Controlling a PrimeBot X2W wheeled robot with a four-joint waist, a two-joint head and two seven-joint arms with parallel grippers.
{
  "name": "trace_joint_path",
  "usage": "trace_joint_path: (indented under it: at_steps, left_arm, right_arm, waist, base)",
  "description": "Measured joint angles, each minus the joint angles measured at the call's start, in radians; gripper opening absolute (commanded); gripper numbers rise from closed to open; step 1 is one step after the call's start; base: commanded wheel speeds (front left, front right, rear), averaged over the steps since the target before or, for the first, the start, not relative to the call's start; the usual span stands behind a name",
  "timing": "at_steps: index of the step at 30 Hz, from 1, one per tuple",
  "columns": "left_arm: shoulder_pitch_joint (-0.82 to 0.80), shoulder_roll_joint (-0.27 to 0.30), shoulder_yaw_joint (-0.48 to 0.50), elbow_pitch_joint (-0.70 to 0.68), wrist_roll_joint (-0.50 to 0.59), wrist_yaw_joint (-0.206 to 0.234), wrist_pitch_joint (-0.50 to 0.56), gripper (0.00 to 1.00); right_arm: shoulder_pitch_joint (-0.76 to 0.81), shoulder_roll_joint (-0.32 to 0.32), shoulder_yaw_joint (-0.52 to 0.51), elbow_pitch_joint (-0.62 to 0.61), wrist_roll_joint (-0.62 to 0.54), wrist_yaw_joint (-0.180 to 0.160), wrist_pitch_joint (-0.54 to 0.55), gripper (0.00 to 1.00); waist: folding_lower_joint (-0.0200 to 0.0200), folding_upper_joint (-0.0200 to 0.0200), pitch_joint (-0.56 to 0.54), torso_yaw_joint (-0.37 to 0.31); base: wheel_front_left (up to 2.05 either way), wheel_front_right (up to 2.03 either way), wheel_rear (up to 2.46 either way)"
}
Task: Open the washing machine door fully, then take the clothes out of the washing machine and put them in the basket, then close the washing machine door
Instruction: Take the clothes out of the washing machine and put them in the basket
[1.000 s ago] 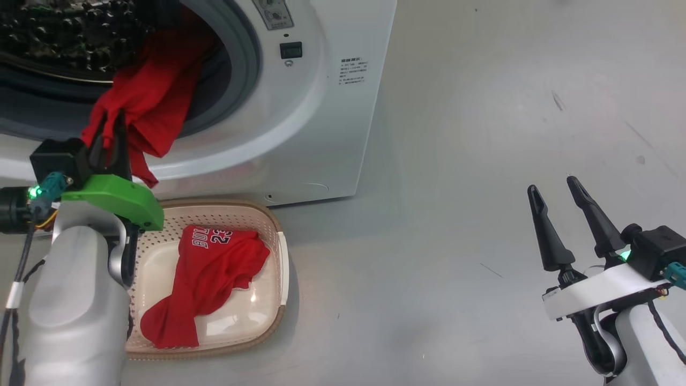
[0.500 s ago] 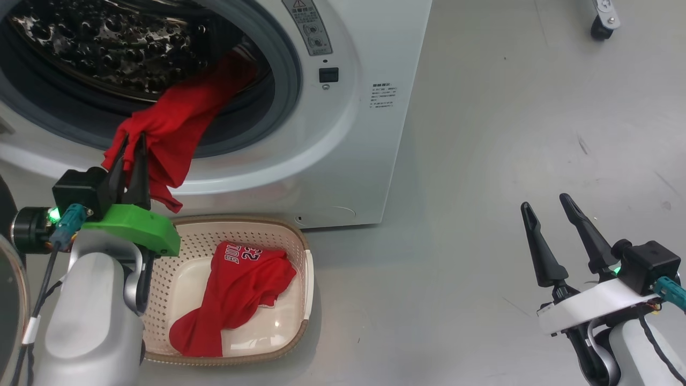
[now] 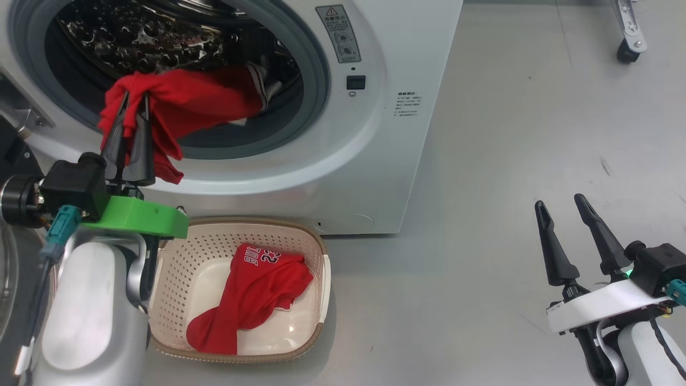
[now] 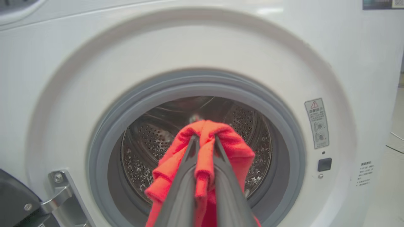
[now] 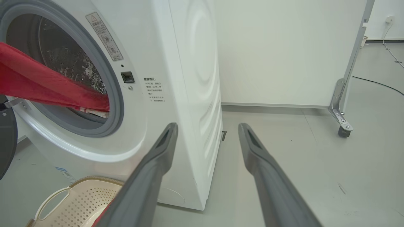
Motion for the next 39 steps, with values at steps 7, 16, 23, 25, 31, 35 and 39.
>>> trace_joint_path:
  at_steps: [7, 16, 23, 25, 31, 35, 39]
  left_arm:
    - [0.024, -0.004, -0.003, -0.157, 0.023, 0.0, -0.003, 0.0]
    - [0.045, -0.005, -0.009, -0.291, 0.046, 0.0, -0.005, 0.0]
    - [0.097, -0.006, -0.021, -0.312, 0.046, 0.0, -0.005, 0.0]
    - [0.128, -0.006, -0.035, -0.293, 0.046, 0.0, -0.005, 0.0]
    - [0.199, -0.007, -0.053, -0.245, 0.044, 0.0, -0.005, 0.0]
    - [0.231, -0.007, -0.073, -0.204, 0.044, -0.001, 0.004, 0.0]
    - [0.271, -0.008, -0.082, -0.155, 0.036, -0.001, 0.023, 0.0]
  right_arm:
    - [0.001, 0.007, 0.006, -0.002, -0.008, 0.0, 0.0, 1.0]
    - [0.001, 0.017, -0.014, -0.005, -0.009, 0.0, 0.0, 1.0]
    - [0.0, 0.021, -0.035, -0.007, -0.009, 0.0, 0.0, 1.0]
    - [0.0, 0.02, -0.035, -0.008, -0.009, 0.0, 0.0, 1.0]
    - [0.001, 0.02, -0.029, -0.008, -0.009, 0.0, 0.0, 1.0]
    - [0.001, 0.019, -0.02, -0.01, -0.01, 0.0, 0.0, 1.0]
    - [0.001, 0.012, -0.008, -0.018, -0.01, 0.0, 0.0, 1.0]
  waist:
    - [0.0, 0.0, -0.014, 0.02]
    - [0.0, 0.0, -0.018, 0.024]
    - [0.0, 0.0, -0.017, 0.024]
    - [0.0, 0.0, -0.016, 0.023]
    - [0.0, 0.0, -0.011, 0.022]
    - [0.0, 0.0, -0.004, 0.021]
    - [0.0, 0.0, 0.009, 0.019]
  base:
    - [0.0, 0.0, 0.0]
    - [0.0, 0.0, 0.0]
    - [0.0, 0.0, 0.0]
    - [0.0, 0.0, 0.0]
    - [0.0, 0.0, 0.0]
    - [0.0, 0.0, 0.0]
    - [0.0, 0.0, 0.0]
